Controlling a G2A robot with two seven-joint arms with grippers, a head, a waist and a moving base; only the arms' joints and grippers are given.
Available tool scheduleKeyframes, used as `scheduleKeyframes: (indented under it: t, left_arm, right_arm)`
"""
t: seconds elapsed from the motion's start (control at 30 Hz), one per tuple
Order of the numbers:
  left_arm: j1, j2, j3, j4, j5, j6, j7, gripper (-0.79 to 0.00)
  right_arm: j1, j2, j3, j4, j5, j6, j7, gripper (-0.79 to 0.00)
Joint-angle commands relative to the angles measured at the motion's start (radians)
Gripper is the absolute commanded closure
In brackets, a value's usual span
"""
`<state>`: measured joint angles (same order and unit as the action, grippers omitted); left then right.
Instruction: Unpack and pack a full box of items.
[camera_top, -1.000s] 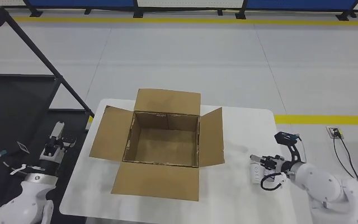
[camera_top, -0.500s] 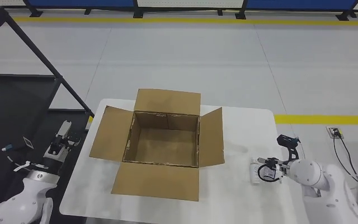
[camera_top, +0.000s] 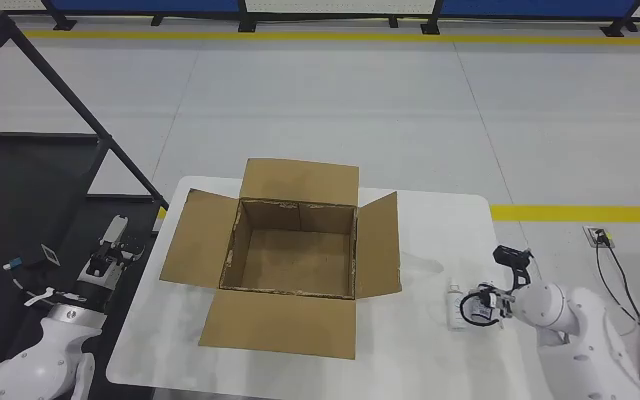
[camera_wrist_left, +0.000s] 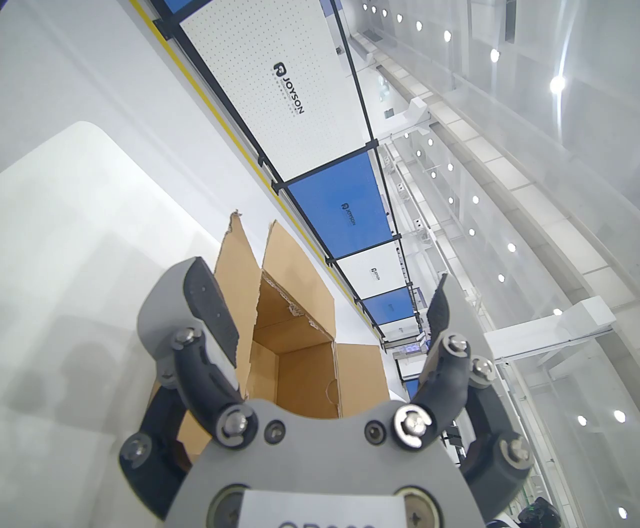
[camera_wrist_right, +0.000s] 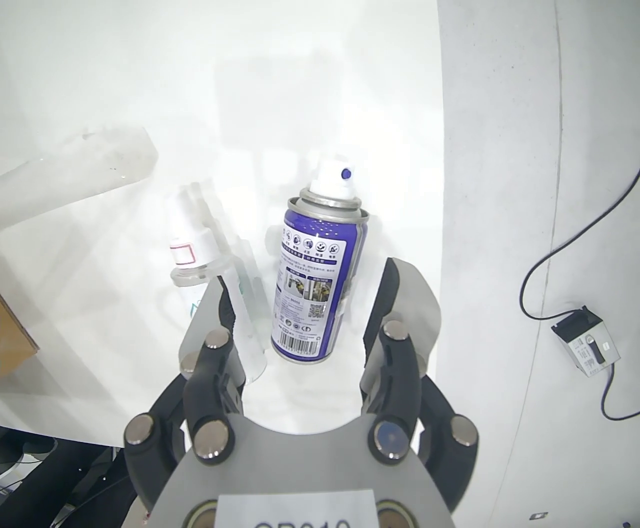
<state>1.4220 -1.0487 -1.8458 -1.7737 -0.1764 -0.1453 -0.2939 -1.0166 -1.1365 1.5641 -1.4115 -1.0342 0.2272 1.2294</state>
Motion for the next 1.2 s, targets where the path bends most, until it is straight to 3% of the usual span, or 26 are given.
scheduleKeyframes:
  t: [0.0,0.17,0.43,0.5,0.53,0.57,0.73,0.97,1.17]
  left_arm:
    - [0.000,0.000,0.000,0.000,0.000,0.000,0.000,-0.785]
    - [0.000,0.000,0.000,0.000,0.000,0.000,0.000,-0.785]
    - [0.000,0.000,0.000,0.000,0.000,0.000,0.000,-0.785]
    - [0.000,0.000,0.000,0.000,0.000,0.000,0.000,-0.785]
    - [0.000,0.000,0.000,0.000,0.000,0.000,0.000,-0.785]
    - [0.000,0.000,0.000,0.000,0.000,0.000,0.000,-0.785]
    - [0.000,0.000,0.000,0.000,0.000,0.000,0.000,-0.785]
    - [0.000,0.000,0.000,0.000,0.000,0.000,0.000,-0.785]
    - [0.000,0.000,0.000,0.000,0.000,0.000,0.000,-0.785]
  right_arm:
    - [0.011,0.000,-0.011,0.015,-0.015,0.011,0.010,-0.526]
    - [0.040,-0.001,-0.037,0.060,-0.025,0.016,0.019,-0.462]
    - [0.061,0.000,-0.048,0.099,-0.016,0.010,0.021,-0.265]
    - [0.062,0.002,-0.044,0.102,-0.010,0.008,0.020,-0.123]
    - [0.060,0.002,-0.039,0.096,-0.002,0.004,0.015,-0.092]
    - [0.056,0.003,-0.032,0.087,0.007,-0.002,0.010,0.000]
    - [0.001,0.013,0.042,-0.041,0.081,-0.033,-0.031,0.000]
    - [-0.106,0.015,0.147,-0.362,0.206,0.022,-0.132,0.000]
    - [-0.152,0.006,0.133,-0.613,0.327,0.033,-0.239,0.000]
